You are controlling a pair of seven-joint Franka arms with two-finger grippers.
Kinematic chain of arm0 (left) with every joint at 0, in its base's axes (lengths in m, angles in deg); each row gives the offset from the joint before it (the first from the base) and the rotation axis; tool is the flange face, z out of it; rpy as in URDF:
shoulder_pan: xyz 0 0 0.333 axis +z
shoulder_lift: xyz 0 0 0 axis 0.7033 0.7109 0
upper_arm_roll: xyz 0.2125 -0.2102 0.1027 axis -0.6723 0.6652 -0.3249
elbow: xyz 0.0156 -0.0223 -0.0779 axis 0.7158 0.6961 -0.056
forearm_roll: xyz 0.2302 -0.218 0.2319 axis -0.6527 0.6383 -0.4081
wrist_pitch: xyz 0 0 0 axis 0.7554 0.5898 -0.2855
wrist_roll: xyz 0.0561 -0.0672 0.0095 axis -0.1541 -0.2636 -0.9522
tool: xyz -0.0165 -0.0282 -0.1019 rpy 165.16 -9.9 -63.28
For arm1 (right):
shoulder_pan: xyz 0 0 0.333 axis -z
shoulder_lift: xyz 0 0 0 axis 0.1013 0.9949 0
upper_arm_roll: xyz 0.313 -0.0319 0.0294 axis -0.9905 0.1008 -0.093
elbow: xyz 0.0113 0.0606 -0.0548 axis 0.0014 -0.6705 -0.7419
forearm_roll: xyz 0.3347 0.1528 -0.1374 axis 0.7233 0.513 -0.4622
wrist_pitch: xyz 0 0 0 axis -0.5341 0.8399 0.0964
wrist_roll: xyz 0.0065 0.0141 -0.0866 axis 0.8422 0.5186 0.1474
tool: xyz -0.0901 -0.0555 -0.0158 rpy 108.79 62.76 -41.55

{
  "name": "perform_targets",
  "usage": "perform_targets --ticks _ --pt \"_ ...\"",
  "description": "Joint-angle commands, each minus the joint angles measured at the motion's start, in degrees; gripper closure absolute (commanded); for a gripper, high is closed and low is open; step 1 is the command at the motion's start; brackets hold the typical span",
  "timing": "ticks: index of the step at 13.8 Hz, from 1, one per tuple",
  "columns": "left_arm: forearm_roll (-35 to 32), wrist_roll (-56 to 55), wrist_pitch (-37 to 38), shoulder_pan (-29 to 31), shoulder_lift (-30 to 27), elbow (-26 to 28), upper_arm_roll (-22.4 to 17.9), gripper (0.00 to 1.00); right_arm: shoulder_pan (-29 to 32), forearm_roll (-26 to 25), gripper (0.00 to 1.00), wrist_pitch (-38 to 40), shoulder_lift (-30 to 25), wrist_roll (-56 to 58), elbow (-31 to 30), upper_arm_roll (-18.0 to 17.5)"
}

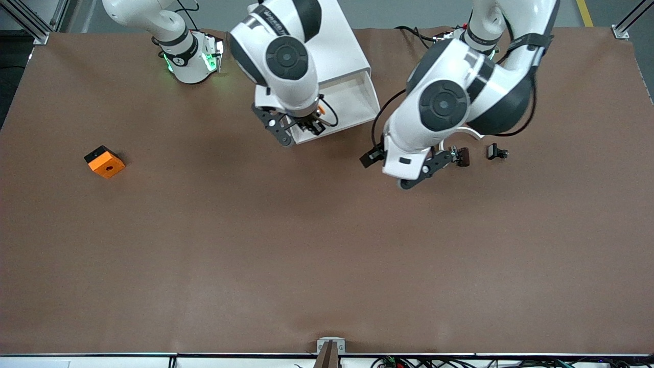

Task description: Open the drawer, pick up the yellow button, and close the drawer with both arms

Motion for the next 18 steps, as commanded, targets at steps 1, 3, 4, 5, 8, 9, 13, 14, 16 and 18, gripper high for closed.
perform_targets --ticks 1,3,4,5,8,9,13,14,16,18 --pt "-2.0 3.3 -12.3 -0.2 -4.5 12.7 2.0 0.00 7.4 1.6 0.91 8.0 -2.2 14.9 3.0 -0.4" --pt "-2.0 10.1 -14.1 -0.2 -4.2 14.7 2.2 0.00 13.2 1.0 0.91 12.1 -4.1 28.8 4.0 -0.4" --pt "-2.0 13.6 -14.1 -0.2 -4.1 15.1 2.7 0.00 15.8 0.8 0.92 13.2 -5.0 35.0 4.0 -0.3" --pt "-2.0 15.3 -14.2 -0.2 -3.9 15.7 3.4 0.00 18.9 0.6 0.92 14.1 -5.3 42.0 3.8 -0.3" --pt "-1.5 14.5 -14.2 -0.3 -3.1 16.2 6.2 0.00 27.2 -1.5 0.91 15.0 -6.1 62.5 2.4 -0.2" --pt "-1.5 14.3 -14.9 -0.3 -3.1 17.4 7.2 0.00 28.7 -3.2 0.90 15.0 -6.2 66.3 1.9 -0.3" --pt "-1.2 7.4 -22.6 -0.3 -3.0 22.5 11.2 0.00 31.6 -9.5 0.90 14.1 -6.4 74.3 0.1 -0.3" --pt "-1.1 5.2 -22.6 -0.2 -2.8 22.5 12.1 0.00 32.9 -9.6 0.90 13.5 -6.3 76.9 -0.7 -0.3" --pt "-1.1 3.7 -21.9 -0.2 -3.2 23.4 13.8 0.00 34.7 -10.4 0.90 9.4 -7.5 81.3 -5.0 -0.3" --pt "-1.1 1.9 -21.8 -0.2 -3.6 24.5 15.1 0.00 35.5 -11.8 0.90 3.2 -10.3 82.8 -12.3 -0.2"
